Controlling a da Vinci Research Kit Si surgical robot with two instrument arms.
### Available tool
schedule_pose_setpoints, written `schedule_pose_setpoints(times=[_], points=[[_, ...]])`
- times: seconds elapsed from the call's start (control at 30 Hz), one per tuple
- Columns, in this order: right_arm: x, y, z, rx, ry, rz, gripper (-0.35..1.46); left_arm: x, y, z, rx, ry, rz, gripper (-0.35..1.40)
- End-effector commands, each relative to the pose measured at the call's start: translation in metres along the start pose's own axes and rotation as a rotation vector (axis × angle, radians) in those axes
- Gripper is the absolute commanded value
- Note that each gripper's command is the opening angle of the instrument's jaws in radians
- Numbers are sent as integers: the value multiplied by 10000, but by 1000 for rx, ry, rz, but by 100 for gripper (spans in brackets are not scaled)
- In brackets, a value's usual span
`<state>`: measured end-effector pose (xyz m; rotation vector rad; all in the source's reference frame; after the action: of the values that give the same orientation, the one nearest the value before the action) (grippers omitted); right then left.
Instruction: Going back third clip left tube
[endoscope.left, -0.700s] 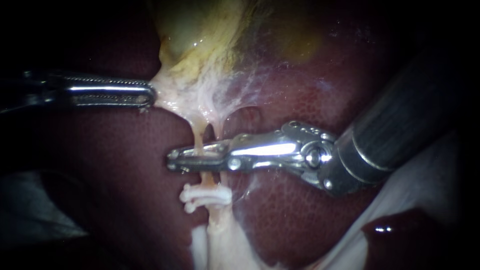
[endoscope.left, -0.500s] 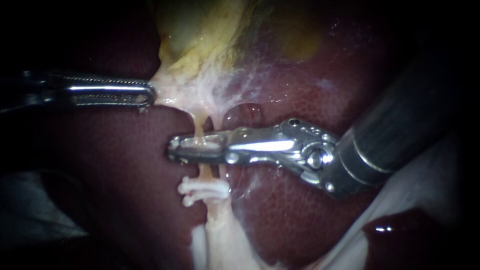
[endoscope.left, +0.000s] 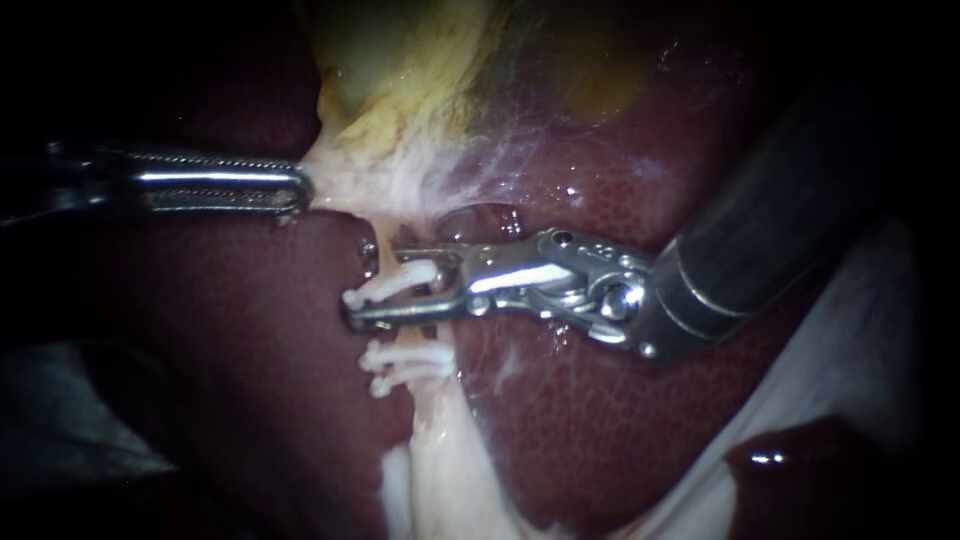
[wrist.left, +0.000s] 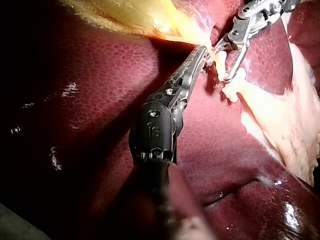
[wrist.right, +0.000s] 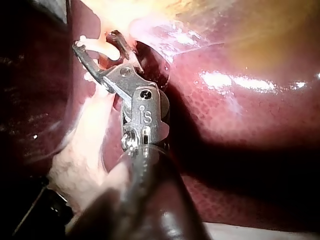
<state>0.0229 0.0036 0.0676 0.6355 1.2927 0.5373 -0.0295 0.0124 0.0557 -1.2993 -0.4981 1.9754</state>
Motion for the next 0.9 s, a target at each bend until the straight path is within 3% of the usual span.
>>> schedule_pose_setpoints(times=[0.03,0.27,0.43,0.57,0.77,0.9], points=[[2,-5,-2,17,-2,-12,50,0,0,0,-1,0,0,-35],[10,-41,-5,108,-9,-95,50,0,0,-1,-1,0,0,-35],[11,-51,-6,137,-11,-112,50,0,0,-1,-1,0,0,-35],[10,-44,-7,109,-9,-117,50,0,0,-1,-1,0,0,-35],[5,-17,-22,-6,-42,-143,50,0,0,-1,-1,0,0,-35],[8,-16,-39,-20,-47,-169,50,0,0,-1,-1,0,0,-35]])
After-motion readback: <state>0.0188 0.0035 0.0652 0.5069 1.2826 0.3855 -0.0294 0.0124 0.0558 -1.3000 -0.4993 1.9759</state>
